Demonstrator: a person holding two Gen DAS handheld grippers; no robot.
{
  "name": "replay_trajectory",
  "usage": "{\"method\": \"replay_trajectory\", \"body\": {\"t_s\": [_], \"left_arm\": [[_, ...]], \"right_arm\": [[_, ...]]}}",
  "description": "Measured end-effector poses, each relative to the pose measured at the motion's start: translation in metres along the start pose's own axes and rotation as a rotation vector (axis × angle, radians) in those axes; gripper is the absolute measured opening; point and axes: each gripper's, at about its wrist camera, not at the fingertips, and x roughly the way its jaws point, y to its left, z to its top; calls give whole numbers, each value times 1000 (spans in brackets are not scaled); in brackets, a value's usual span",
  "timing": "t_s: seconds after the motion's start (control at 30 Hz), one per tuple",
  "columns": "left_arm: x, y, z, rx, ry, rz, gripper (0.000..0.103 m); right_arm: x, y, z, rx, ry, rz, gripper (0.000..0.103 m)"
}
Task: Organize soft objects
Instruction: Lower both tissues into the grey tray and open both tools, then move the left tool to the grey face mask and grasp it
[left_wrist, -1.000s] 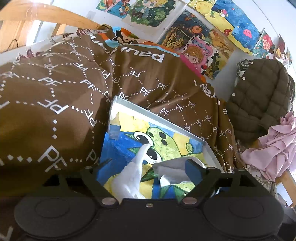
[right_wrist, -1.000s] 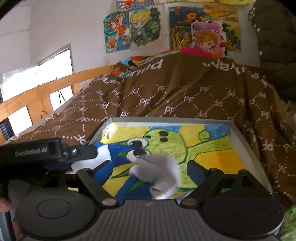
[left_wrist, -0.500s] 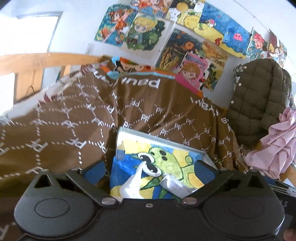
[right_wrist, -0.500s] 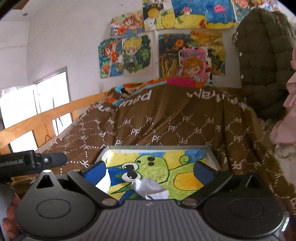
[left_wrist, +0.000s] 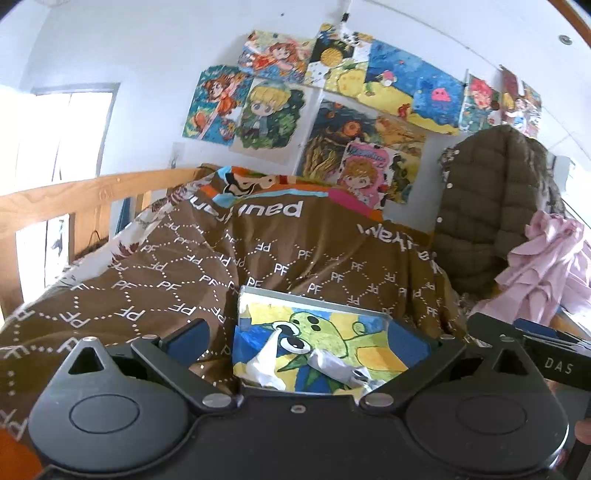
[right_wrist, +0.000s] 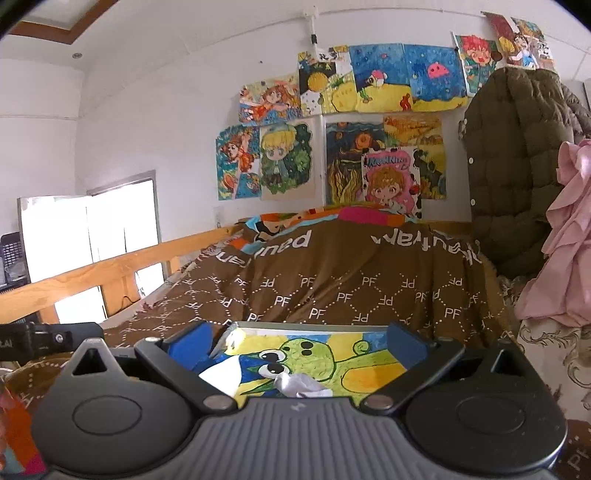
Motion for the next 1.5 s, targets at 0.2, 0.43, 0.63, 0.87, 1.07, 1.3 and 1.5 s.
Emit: {"method": "replay_trajectory", "body": {"t_s": [0.2,0.43,0.63,0.87,1.07,1.3,1.5], "left_arm": [[-44,0,-16,4,-12,15,102],[-74,11,-47,-51,80,49,102],[-86,7,-60,-61,129,52,102],[-85,-3,-77,-50,210,30,102],[-81,-8,-86,-16,255,14,102],[-72,-12,-94,5,319,25,102],[-61,-14,-102,24,382,27,102]], "right_arm": [[-35,15,-13,-56,-8,6,103],[-66,27,-28,-94,4,5,103],[-82,29,-40,-100,54,-4,103],[-89,26,-52,-119,121,-31,103],[-87,24,-56,-123,156,-30,103],[-78,30,-62,-177,204,-28,103],[-70,32,-68,-214,249,-18,103]]}}
